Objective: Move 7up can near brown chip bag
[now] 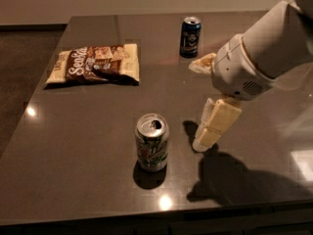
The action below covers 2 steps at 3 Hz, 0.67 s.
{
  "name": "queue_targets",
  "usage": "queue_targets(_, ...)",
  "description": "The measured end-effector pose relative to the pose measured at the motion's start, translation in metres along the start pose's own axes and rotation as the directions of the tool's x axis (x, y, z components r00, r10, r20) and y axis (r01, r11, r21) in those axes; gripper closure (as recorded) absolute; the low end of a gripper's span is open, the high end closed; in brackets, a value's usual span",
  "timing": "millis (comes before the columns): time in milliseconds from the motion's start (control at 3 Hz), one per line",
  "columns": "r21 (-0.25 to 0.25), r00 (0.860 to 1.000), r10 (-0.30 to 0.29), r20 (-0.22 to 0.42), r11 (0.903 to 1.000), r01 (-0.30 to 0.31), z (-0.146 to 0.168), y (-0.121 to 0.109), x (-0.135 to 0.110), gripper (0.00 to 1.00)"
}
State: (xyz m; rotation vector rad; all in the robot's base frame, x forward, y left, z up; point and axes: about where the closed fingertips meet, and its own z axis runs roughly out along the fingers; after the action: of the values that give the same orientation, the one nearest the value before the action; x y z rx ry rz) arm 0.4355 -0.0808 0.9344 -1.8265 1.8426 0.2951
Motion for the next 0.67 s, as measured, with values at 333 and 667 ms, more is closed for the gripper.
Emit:
queue_targets(333, -0.036, 0.996, -0.036, 0.078, 0.9986, 0.039, 0.020, 0.013, -0.021, 0.00)
queue_targets(667, -0.071, 0.989, -0.035, 0.142, 0.9965, 0.045, 0.032, 0.020, -0.037, 0.00)
